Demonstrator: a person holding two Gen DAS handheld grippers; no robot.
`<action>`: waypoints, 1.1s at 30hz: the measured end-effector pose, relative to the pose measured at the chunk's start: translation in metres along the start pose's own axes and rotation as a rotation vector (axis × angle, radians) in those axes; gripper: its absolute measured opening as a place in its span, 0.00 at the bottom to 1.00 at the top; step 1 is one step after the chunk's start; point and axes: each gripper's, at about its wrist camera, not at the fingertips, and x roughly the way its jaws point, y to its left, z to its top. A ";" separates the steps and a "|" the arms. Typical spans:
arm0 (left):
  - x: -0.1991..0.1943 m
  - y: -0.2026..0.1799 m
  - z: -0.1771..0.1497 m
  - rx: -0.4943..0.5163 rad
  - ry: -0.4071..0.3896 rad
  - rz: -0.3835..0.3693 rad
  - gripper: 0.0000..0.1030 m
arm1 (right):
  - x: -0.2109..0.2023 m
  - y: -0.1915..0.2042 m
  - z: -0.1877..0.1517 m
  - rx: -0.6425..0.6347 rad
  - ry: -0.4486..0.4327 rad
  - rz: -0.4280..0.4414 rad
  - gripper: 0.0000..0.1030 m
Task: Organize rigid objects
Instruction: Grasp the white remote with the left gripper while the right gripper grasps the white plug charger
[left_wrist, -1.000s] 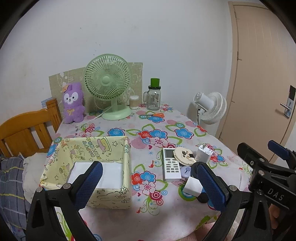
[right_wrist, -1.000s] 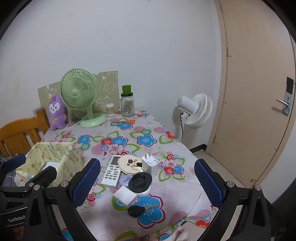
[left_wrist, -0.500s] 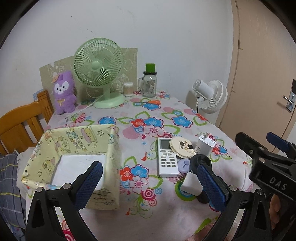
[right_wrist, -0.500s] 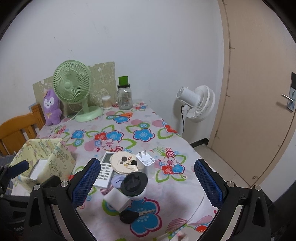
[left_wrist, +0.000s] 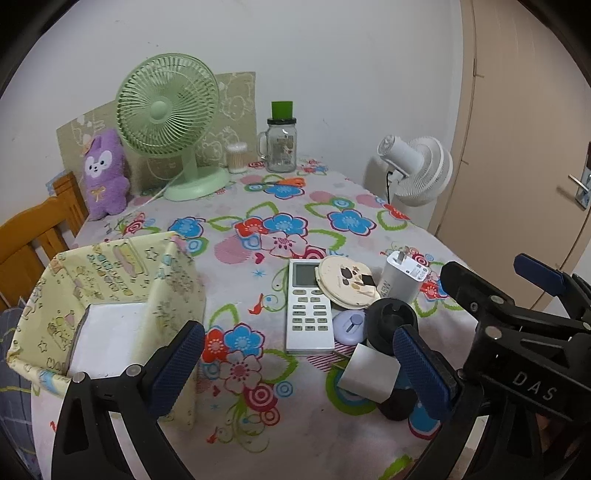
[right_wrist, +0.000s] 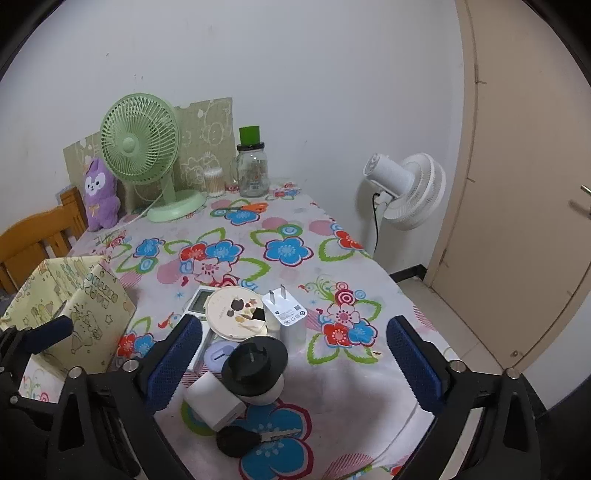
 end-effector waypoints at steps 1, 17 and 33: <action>0.004 -0.001 0.001 0.001 0.006 0.001 0.99 | 0.003 -0.001 0.000 0.000 0.006 0.001 0.94; 0.073 0.001 0.006 -0.048 0.132 0.024 0.91 | 0.066 -0.008 -0.002 0.004 0.097 0.022 0.83; 0.114 0.005 0.009 -0.059 0.202 0.063 0.81 | 0.107 -0.009 -0.005 0.021 0.159 0.033 0.71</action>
